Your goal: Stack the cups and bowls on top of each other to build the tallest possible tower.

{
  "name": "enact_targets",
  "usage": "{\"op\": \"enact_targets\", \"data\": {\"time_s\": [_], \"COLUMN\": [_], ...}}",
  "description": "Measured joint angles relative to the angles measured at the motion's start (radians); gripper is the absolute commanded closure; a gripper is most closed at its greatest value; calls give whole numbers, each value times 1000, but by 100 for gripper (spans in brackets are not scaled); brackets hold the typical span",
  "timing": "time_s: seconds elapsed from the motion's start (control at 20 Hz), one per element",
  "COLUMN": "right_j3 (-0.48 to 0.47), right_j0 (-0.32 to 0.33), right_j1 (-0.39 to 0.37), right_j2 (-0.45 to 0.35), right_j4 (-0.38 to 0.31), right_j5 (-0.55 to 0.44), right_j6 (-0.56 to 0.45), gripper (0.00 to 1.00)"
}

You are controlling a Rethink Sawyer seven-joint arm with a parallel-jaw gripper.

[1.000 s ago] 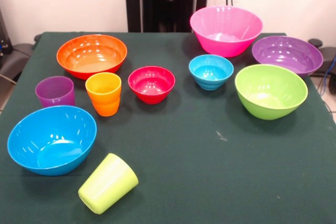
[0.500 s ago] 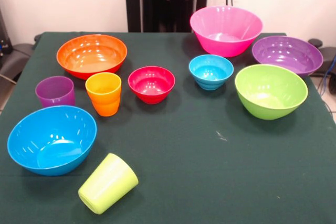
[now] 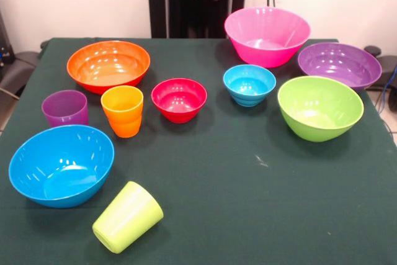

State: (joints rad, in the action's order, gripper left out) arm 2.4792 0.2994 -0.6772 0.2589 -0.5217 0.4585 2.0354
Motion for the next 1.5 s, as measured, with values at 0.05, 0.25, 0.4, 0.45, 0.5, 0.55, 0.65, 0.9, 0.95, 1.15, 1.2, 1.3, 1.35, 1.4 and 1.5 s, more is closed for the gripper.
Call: {"op": "enact_targets", "data": {"time_s": [0.05,0.25,0.4,0.45,0.5,0.55,0.65,0.9,0.95,1.15,1.2,1.3,1.35,1.4,1.5], "right_j3": [7,31,58,69,74,87,103,105,104,105,104,104,104,104,104], "right_j0": [-6,-25,-48,-58,-63,-74,-86,-123,-129,-142,-142,-142,-142,-142,-142], "right_j1": [11,37,46,46,45,43,37,11,9,8,9,10,9,9,8], "right_j2": [11,39,55,57,58,59,59,59,59,59,59,59,57,56,55], "right_j4": [12,39,68,80,85,97,114,174,181,192,192,192,192,192,192], "right_j5": [21,76,103,108,108,107,108,108,108,109,110,112,114,114,114], "right_j6": [14,57,90,102,108,120,136,164,167,179,182,185,189,191,194], "gripper": [0,0,0,0,0,0,0,0,0,0,0,0,0,0,0]}}
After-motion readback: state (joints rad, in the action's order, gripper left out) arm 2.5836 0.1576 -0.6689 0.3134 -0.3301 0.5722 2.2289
